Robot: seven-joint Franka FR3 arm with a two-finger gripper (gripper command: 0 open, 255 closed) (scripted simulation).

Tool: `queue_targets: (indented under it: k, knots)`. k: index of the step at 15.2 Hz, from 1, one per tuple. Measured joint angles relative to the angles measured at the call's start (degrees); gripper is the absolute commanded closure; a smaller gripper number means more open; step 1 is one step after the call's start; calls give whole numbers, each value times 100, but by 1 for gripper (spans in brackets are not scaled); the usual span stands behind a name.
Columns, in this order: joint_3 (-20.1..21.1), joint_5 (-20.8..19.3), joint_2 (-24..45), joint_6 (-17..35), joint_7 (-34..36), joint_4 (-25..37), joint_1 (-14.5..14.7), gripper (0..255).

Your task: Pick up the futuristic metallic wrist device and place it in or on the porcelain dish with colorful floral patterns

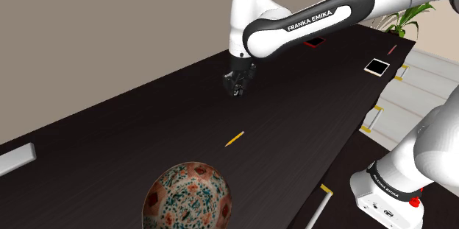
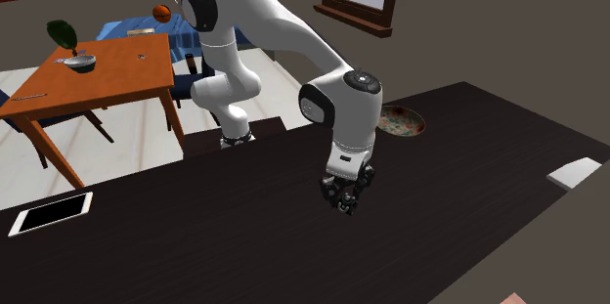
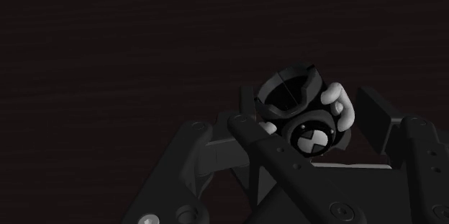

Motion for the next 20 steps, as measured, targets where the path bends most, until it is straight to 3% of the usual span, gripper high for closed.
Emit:
queue_targets:
  k: [6, 20]
  knots:
    - [2, 44, -105, -202, -39, 104, -13, 255]
    - [15, 165, -419, -1242, -113, 845, -28, 255]
